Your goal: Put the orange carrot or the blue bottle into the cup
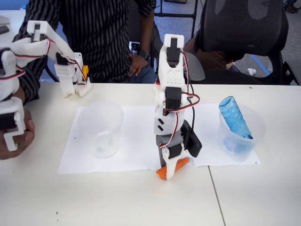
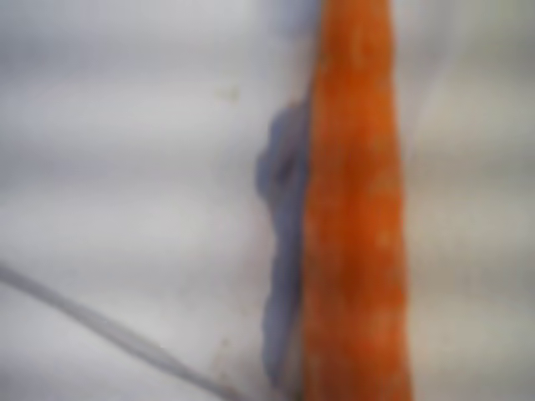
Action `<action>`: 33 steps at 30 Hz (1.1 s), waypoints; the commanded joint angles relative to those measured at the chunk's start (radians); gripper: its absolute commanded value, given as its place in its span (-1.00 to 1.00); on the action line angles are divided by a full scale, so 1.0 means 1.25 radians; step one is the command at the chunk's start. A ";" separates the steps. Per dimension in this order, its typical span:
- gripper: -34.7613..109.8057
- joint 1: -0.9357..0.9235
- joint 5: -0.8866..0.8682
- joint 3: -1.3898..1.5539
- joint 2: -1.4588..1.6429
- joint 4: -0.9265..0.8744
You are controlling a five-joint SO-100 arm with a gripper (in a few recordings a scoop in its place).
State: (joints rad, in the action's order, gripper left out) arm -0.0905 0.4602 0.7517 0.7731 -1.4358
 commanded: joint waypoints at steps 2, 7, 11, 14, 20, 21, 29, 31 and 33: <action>-0.42 -0.018 -0.001 -0.064 0.055 -0.012; -0.40 -0.021 -0.002 -0.055 0.108 -0.018; -0.40 -0.021 -0.002 -0.050 0.134 -0.020; -0.40 -0.021 -0.029 -0.050 0.148 -0.020; -0.40 -0.026 -0.081 -0.050 0.201 -0.020; -0.40 -0.027 -0.086 -0.050 0.210 -0.020; -0.40 -0.029 -0.090 -0.061 0.292 -0.074; -0.40 -0.028 -0.090 -0.063 0.320 -0.091; -0.40 -0.028 -0.090 -0.063 0.356 -0.101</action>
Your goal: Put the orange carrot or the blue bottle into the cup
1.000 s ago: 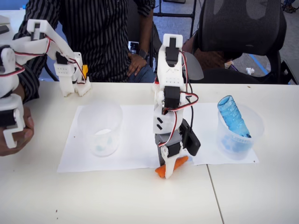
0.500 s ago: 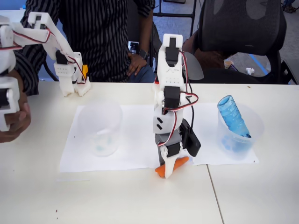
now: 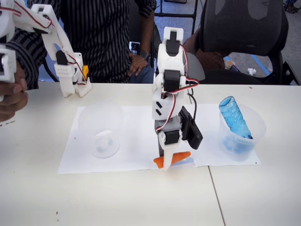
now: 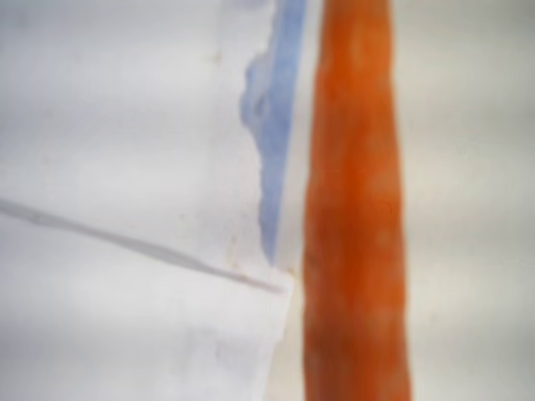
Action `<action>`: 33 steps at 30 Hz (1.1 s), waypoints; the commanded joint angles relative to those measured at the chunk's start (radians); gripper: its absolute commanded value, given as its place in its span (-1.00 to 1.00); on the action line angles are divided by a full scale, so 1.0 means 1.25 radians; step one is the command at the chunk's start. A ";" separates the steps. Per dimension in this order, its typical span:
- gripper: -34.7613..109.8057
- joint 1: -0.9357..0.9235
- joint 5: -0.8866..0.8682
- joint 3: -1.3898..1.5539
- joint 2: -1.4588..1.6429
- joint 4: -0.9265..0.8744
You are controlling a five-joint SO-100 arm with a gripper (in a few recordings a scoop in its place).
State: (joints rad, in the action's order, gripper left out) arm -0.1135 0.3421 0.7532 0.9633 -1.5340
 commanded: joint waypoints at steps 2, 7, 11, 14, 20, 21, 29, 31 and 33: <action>-0.40 -0.011 0.005 -0.064 0.241 -0.032; -0.40 -0.044 0.004 -0.052 0.344 -0.034; -0.40 -0.093 0.004 -0.050 0.400 -0.061; -0.40 -0.129 0.004 -0.052 0.425 -0.108; -0.40 -0.216 -0.036 -0.063 0.471 -0.163; -0.40 -0.233 -0.047 -0.061 0.485 -0.163; -0.40 -0.371 -0.077 -0.052 0.573 -0.163; -0.40 -0.409 -0.077 -0.052 0.576 -0.163; -0.40 -0.444 -0.077 -0.050 0.572 -0.163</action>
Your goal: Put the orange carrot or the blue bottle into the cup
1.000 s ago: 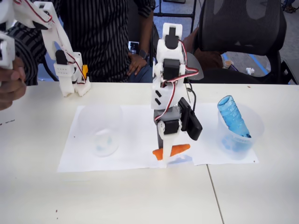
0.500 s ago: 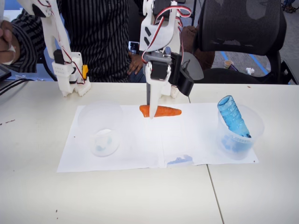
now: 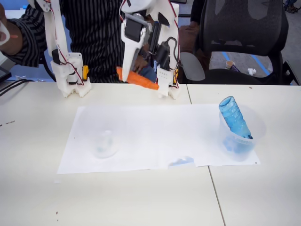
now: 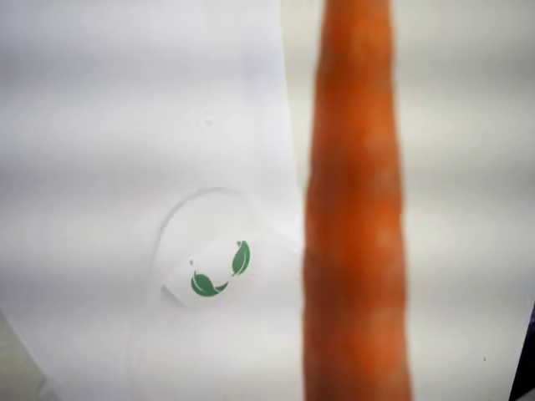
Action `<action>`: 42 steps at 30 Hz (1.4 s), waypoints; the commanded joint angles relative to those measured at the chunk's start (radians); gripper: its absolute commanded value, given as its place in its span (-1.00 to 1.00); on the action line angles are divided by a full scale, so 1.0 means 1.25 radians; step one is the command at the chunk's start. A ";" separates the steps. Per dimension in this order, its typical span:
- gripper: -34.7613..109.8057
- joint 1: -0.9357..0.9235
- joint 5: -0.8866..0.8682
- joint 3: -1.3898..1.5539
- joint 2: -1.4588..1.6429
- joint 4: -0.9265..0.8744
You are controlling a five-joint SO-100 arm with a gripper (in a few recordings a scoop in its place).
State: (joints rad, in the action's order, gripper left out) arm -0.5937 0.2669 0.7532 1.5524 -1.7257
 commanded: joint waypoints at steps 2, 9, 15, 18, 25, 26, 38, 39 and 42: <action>-0.40 -0.087 -0.017 -0.050 0.086 -0.007; -0.40 -0.155 -0.072 -0.063 -0.005 0.000; -0.39 -0.178 -0.109 -0.064 -0.094 0.001; -0.39 -0.179 -0.118 -0.064 -0.123 0.001; -0.39 -0.250 -0.155 -0.053 -0.147 0.081; -0.39 -0.261 -0.158 -0.052 -0.147 0.093; -0.39 -0.285 -0.161 -0.058 -0.227 0.124; -0.39 -0.285 -0.161 -0.060 -0.234 0.128; -0.39 -0.283 -0.161 -0.064 -0.252 0.129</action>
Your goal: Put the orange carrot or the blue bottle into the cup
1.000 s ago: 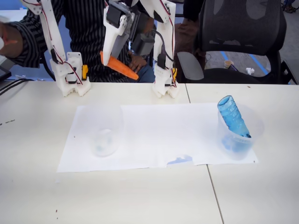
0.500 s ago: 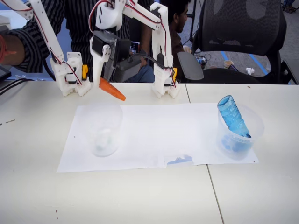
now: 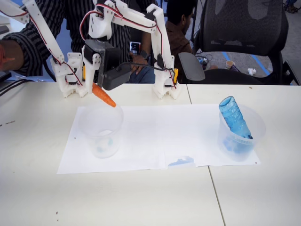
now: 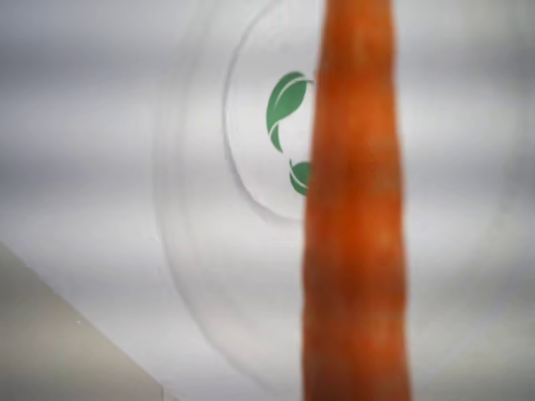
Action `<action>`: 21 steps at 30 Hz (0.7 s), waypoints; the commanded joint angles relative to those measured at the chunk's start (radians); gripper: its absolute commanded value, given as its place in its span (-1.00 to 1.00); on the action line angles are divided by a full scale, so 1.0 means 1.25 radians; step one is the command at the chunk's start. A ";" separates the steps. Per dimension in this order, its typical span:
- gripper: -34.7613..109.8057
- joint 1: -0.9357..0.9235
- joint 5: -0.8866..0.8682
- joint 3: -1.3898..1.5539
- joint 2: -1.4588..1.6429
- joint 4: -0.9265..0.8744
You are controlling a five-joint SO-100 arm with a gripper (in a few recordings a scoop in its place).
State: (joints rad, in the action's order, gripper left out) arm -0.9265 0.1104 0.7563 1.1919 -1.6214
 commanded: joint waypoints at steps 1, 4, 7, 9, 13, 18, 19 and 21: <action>-0.39 -0.016 -0.036 -0.066 0.034 0.045; -0.39 0.005 -0.036 -0.066 0.033 0.047; -0.39 0.025 -0.036 -0.067 0.042 0.047; -0.39 0.034 -0.036 -0.069 0.043 0.047; -0.40 0.038 -0.038 -0.109 0.032 0.047; -0.40 0.033 -0.060 -0.163 0.029 0.047; -0.40 0.033 -0.060 -0.167 0.029 0.045; -0.40 0.033 -0.060 -0.168 0.028 0.045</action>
State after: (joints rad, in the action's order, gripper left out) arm -0.8744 0.0966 0.7133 1.1689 -1.6199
